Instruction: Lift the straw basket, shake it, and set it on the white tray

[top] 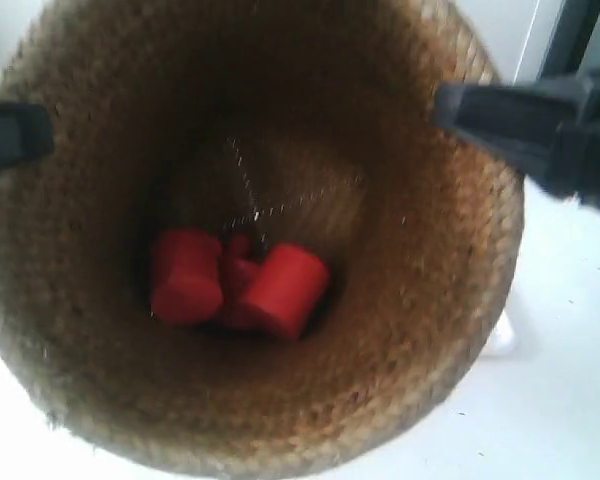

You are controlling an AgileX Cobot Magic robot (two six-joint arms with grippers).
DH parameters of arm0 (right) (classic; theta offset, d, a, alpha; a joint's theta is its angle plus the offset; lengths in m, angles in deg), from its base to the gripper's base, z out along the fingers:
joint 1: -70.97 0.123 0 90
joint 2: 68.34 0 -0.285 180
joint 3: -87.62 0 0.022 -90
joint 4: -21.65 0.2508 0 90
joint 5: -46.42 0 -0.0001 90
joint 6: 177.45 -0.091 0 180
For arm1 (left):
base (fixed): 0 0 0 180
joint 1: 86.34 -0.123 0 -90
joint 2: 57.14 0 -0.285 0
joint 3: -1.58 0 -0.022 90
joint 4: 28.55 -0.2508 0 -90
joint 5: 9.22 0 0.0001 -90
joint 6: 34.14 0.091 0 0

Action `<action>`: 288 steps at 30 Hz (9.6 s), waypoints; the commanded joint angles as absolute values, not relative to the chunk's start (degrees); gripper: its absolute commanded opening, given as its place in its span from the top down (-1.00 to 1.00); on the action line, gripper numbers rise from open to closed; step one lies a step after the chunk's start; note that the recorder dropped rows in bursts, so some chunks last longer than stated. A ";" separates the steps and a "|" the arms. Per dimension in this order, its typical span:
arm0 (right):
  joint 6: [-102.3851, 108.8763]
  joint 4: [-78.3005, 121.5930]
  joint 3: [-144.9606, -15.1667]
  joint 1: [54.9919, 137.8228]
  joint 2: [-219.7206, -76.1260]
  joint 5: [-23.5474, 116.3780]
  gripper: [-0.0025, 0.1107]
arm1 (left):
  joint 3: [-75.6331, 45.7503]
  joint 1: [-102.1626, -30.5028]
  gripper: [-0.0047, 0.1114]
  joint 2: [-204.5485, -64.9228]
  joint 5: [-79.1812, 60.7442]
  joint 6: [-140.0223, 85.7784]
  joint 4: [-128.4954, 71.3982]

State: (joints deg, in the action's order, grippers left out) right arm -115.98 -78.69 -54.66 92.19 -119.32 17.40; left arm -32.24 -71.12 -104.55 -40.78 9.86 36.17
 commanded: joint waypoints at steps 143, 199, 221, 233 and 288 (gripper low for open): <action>-33.68 1.50 -58.03 75.54 -77.98 74.13 0.04 | -40.51 -50.13 -0.41 -98.04 -29.12 62.39 69.40; -33.72 3.81 -55.64 75.54 -76.13 96.73 0.04 | -59.50 -50.25 -0.40 -84.31 -13.53 -35.29 -11.44; -33.72 3.70 -55.64 75.54 -76.13 96.73 0.04 | -75.63 -77.82 -0.40 -74.32 -2.99 -50.21 -33.25; -33.72 3.70 -55.64 75.54 -76.13 96.73 0.04 | -75.63 -90.69 -0.40 -65.32 -20.81 -47.68 -39.56; 25.47 62.35 -15.17 75.44 -76.13 51.03 0.04 | -75.63 -88.33 -0.40 -64.92 -24.27 -53.52 -36.26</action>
State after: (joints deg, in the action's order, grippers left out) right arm 24.14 61.67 -16.16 75.92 -76.37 54.07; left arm -75.43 -88.41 -65.16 -24.08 -53.08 -36.51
